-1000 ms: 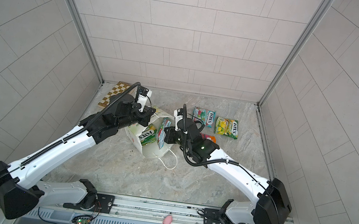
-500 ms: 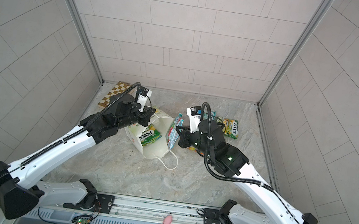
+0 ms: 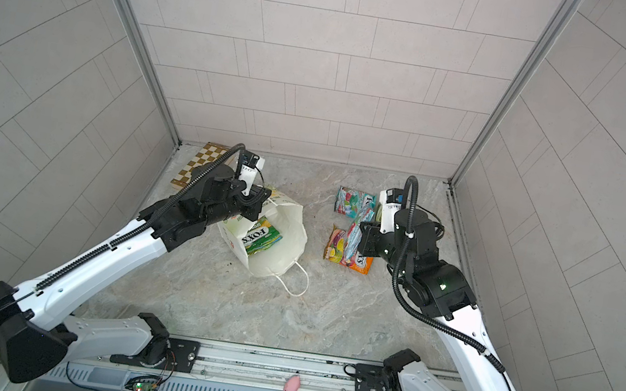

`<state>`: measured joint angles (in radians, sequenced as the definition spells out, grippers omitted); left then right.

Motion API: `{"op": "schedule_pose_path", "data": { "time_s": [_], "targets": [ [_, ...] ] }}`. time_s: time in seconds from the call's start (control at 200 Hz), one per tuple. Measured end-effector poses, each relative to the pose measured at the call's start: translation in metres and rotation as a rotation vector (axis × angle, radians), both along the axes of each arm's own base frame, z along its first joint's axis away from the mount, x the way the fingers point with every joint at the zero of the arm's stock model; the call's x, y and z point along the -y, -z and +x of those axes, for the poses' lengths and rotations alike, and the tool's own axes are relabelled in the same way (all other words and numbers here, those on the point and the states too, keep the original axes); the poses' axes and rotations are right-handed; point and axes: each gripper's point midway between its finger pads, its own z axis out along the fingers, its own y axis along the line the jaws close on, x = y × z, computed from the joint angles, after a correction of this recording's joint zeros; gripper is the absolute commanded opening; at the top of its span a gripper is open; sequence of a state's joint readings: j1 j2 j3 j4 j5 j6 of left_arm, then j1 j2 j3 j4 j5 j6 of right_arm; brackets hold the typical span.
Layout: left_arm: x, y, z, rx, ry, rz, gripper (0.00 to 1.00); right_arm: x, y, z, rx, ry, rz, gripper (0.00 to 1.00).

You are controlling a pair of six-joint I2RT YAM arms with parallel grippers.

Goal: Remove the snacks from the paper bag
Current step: 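Carry the teal packet beside the orange packet and release it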

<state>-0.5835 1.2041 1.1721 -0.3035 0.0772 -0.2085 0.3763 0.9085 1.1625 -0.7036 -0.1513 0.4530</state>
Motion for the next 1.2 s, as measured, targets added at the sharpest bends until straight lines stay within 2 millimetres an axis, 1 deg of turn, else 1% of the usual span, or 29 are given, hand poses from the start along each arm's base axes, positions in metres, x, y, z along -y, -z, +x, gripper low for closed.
{"op": "schedule_pose_path", "data": {
  "time_s": [0.17,0.275,0.365,0.46,0.53,0.806,0.911,1.026,1.201],
  "targets": [
    [0.000,0.000,0.000,0.000,0.000,0.000,0.00,0.045,0.027,0.003,-0.100,0.127,-0.056,0.00],
    [0.001,0.000,0.000,0.000,0.002,0.000,0.00,0.066,0.048,0.007,-0.175,0.188,-0.084,0.00],
    [0.001,0.000,0.000,0.000,0.002,0.000,0.00,0.079,0.071,0.011,-0.246,0.217,-0.109,0.00],
    [0.001,0.000,-0.001,0.000,0.003,0.000,0.00,0.082,0.092,0.014,-0.309,0.211,-0.136,0.00],
    [0.001,0.000,-0.001,0.000,0.003,0.000,0.00,0.082,0.103,0.017,-0.345,0.199,-0.143,0.00],
    [0.001,0.000,-0.001,0.003,0.006,0.005,0.00,0.077,0.130,0.037,-0.416,0.128,-0.076,0.00],
    [0.001,0.000,-0.001,0.003,0.006,0.005,0.00,0.076,0.141,0.041,-0.441,0.105,-0.051,0.00],
    [0.001,0.000,-0.001,0.003,0.006,0.005,0.00,0.084,0.156,0.045,-0.478,0.110,-0.038,0.00],
    [0.001,0.000,-0.001,0.003,0.006,0.005,0.00,0.104,0.178,0.049,-0.533,0.136,-0.052,0.00]
  ]
}}
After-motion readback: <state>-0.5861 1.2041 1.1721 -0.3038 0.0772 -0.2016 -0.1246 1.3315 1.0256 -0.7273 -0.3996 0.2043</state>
